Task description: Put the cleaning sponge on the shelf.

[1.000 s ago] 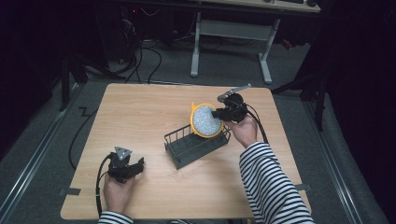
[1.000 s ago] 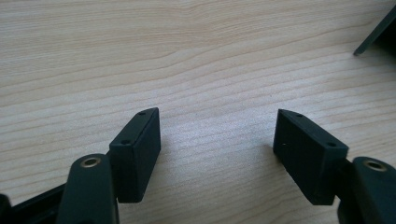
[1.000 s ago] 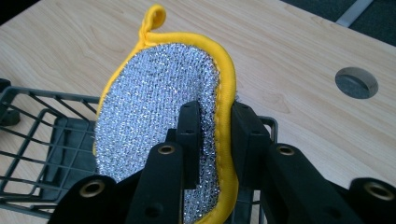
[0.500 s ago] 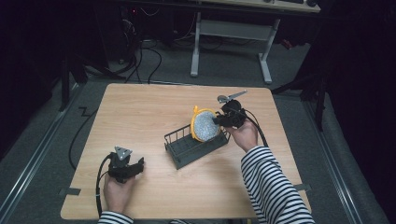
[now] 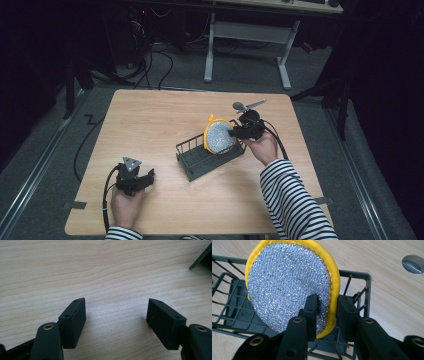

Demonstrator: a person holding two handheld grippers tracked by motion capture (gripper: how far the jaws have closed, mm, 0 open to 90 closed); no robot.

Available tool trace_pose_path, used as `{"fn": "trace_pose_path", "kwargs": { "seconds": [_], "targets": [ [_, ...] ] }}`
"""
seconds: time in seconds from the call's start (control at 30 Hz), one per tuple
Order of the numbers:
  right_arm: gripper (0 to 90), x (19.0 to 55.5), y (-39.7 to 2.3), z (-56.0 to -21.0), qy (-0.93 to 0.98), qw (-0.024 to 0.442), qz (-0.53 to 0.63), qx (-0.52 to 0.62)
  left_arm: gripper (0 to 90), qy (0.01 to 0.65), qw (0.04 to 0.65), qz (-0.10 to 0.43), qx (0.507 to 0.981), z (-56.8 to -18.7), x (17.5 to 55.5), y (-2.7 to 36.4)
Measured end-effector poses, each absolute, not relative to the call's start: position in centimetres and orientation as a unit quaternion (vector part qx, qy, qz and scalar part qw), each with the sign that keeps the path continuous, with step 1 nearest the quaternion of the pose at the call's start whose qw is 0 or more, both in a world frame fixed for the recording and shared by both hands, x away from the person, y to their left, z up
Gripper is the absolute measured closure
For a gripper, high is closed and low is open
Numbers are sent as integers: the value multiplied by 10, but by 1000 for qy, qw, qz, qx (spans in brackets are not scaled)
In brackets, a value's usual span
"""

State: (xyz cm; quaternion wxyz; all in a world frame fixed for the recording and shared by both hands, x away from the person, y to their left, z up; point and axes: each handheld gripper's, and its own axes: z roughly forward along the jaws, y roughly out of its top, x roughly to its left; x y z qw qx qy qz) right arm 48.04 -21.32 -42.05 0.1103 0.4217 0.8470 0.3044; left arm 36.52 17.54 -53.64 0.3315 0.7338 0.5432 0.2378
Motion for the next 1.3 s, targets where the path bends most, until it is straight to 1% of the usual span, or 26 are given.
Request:
{"fn": "trace_pose_path", "kwargs": {
  "seconds": [0.07, 0.1, 0.27, 0.4, 0.73, 1.1, 1.3],
  "targets": [
    [673, 480, -213, -420, 846, 111, 304, 423, 326, 543, 331, 238, 734, -536, 365, 175],
    [639, 480, -214, -420, 846, 111, 305, 424, 326, 543, 331, 238, 734, -536, 365, 175],
    [523, 478, -214, -418, 840, 119, 316, 425, 326, 543, 332, 238, 734, -536, 365, 175],
    [474, 476, -215, -414, 837, 124, 324, 424, 325, 543, 332, 238, 734, -536, 365, 175],
    [456, 461, -232, -402, 821, 136, 347, 433, 324, 543, 332, 238, 734, -536, 365, 175],
    [462, 433, -269, -386, 799, 148, 367, 453, 324, 541, 332, 237, 736, -536, 365, 175],
    [459, 420, -291, -382, 785, 158, 373, 468, 324, 541, 333, 236, 735, -536, 365, 175]
  ]
}}
